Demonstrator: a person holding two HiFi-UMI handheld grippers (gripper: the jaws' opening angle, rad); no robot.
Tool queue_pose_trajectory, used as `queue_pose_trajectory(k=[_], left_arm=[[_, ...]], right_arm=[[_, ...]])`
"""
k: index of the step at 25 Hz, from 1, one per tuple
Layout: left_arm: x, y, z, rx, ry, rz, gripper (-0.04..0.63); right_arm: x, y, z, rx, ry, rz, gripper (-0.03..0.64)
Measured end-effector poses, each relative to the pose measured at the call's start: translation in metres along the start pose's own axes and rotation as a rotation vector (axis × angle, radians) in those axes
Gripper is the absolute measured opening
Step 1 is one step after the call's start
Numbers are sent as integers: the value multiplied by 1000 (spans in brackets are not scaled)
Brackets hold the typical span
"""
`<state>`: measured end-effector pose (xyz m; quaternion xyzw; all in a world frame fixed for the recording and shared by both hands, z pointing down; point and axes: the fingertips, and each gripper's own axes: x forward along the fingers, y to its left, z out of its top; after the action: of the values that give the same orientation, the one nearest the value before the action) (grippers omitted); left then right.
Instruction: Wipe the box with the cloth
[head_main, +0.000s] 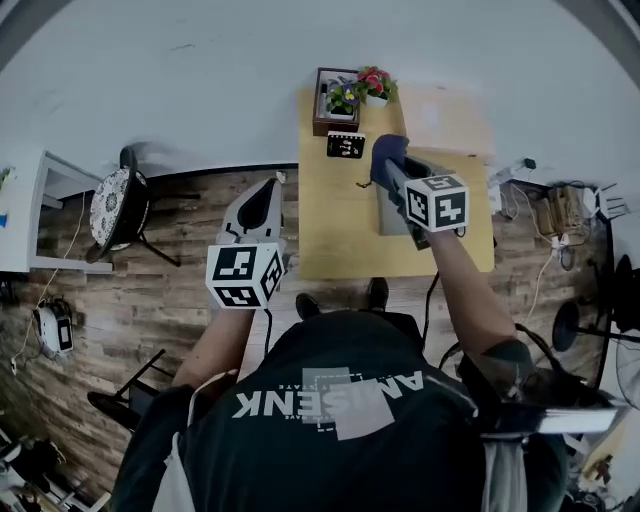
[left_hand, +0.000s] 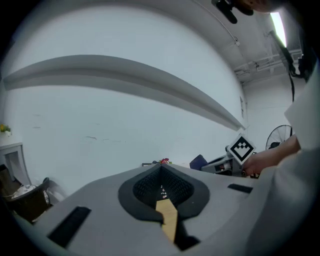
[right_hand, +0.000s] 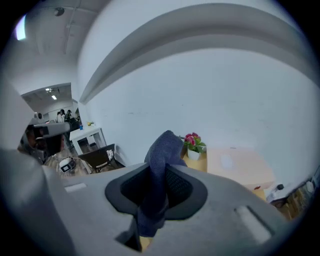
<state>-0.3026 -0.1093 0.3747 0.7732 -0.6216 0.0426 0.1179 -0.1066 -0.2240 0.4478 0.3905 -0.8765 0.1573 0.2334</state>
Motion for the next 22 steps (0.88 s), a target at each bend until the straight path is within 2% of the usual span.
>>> queue_pose_trajectory(k=[6,11,13,18,22], left_arm=[[31,-13,24,-46,11,-99,0],[44,-32,50,66,19,-74,0],[49,-40,57,87,28,-70,0],[56,-73,89,104,-61,-118,0],[65,-105,104,182,-74,-107,0]], right_arm=[[-72,-14,36,25,-168,-59,74],[-135,-36,62,62,-301,-75,74],[-154,-41,70,55,-337,-68,74],[-181,-63,77,76,-389,-44,74],[-194,-85,72,55,-375,-60,74]])
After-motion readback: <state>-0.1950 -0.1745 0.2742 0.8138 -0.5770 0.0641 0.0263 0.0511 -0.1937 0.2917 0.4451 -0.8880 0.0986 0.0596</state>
